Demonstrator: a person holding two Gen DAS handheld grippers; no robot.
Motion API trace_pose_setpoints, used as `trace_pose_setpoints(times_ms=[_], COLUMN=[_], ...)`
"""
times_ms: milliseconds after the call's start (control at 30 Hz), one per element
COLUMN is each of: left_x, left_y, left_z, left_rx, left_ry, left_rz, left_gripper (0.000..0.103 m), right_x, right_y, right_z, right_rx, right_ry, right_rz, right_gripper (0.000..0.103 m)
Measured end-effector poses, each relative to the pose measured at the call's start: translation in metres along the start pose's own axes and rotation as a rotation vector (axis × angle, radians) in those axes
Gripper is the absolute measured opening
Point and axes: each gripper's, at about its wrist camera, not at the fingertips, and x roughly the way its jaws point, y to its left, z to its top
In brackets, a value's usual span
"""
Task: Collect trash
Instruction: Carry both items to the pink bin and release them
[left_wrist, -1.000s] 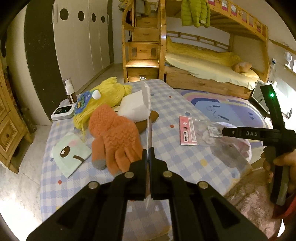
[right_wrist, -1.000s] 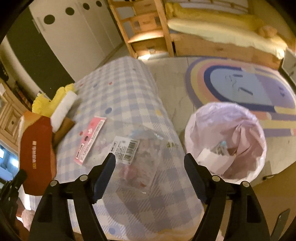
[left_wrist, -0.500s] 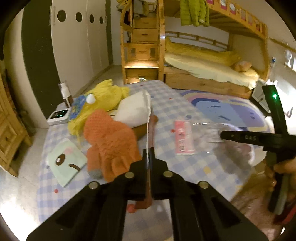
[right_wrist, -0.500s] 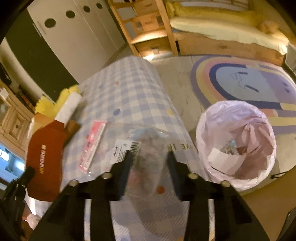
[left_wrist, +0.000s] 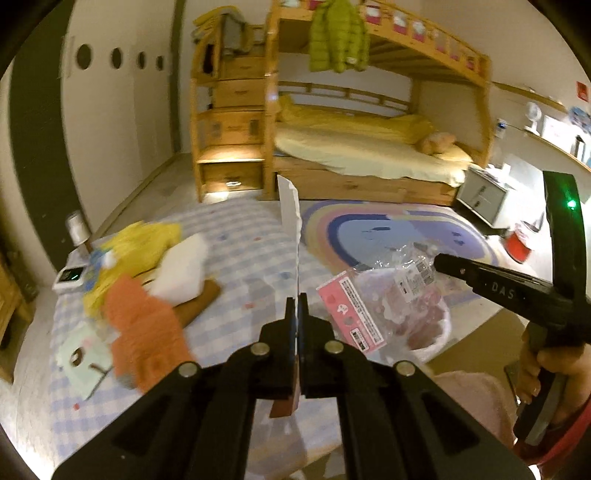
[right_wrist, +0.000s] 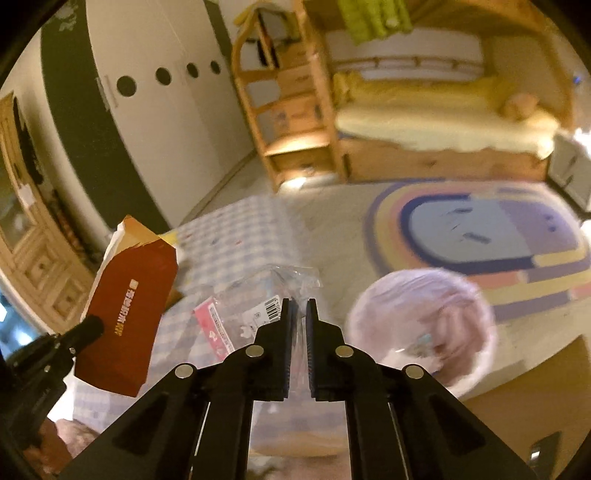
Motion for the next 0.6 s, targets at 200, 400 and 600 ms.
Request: trace_pose_setpoints(times_ms=[200, 400, 600], left_x=[0.031, 0.079, 0.125], left_y=[-0.059, -0.107, -0.126], left_z=[0.014, 0.022, 0.029], left_rx=[0.075, 0.142, 0.153], left_ry=[0.011, 0.054, 0.102], left_rz=[-0.091, -0.177, -0.225], left_gripper=[0.000, 0.000, 0.000], right_x=[-0.020, -0.002, 0.041], right_y=[-0.047, -0.103, -0.138], right_z=[-0.001, -0.005, 0.002], right_rx=[0.016, 0.094, 0.120], right_ry=[-0.077, -0.044, 0.001], right_rz=[-0.219, -0.357, -0.413], right_gripper=[0.007, 0.008, 0.012])
